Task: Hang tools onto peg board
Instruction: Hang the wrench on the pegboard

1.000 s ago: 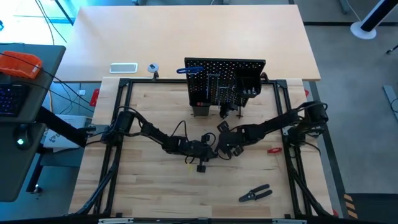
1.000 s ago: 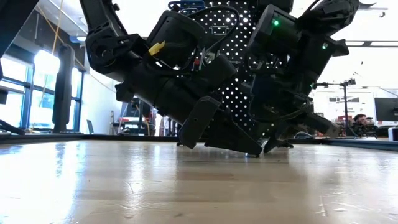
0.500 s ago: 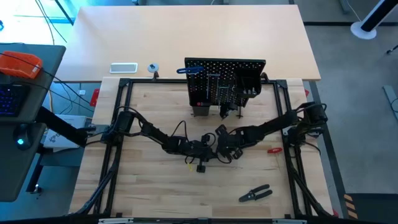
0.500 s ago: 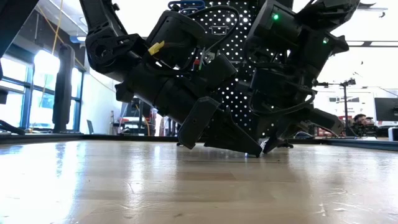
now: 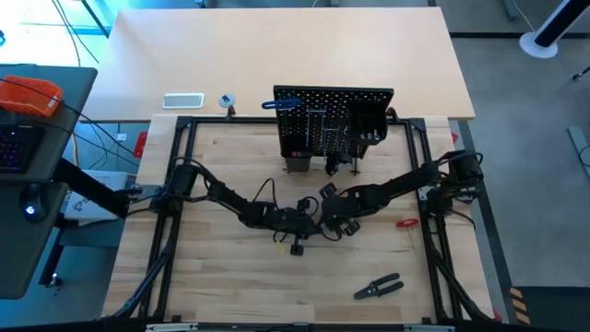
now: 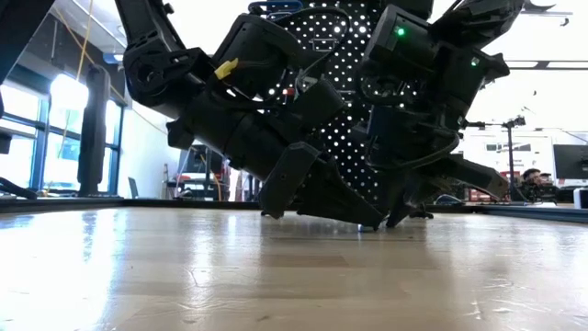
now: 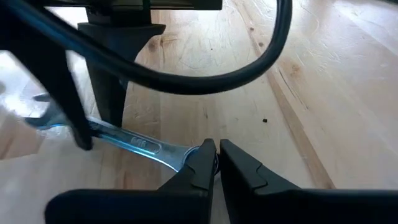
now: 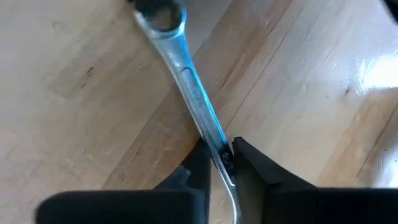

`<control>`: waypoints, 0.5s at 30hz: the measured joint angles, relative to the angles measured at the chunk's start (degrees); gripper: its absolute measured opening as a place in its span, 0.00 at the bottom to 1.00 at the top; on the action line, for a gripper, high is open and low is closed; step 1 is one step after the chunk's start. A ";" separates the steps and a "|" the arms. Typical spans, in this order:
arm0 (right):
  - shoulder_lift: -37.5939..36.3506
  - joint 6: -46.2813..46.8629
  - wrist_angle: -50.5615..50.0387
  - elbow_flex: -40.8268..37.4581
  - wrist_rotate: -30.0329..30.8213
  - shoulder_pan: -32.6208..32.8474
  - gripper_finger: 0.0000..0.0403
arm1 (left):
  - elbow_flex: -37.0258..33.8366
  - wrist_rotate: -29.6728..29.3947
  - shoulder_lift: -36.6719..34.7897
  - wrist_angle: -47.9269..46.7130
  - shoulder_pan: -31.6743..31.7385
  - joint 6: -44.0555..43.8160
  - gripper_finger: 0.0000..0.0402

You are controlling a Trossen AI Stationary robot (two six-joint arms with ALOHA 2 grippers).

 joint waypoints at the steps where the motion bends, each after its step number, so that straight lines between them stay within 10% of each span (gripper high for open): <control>1: 0.02 0.00 -0.22 0.00 0.16 0.19 0.08 | 0.00 -0.16 -0.06 -0.08 0.00 0.00 0.04; 15: 0.51 5.55 -6.99 4.06 6.54 3.47 0.02 | -0.12 -0.18 -5.27 -4.19 -0.22 3.78 0.11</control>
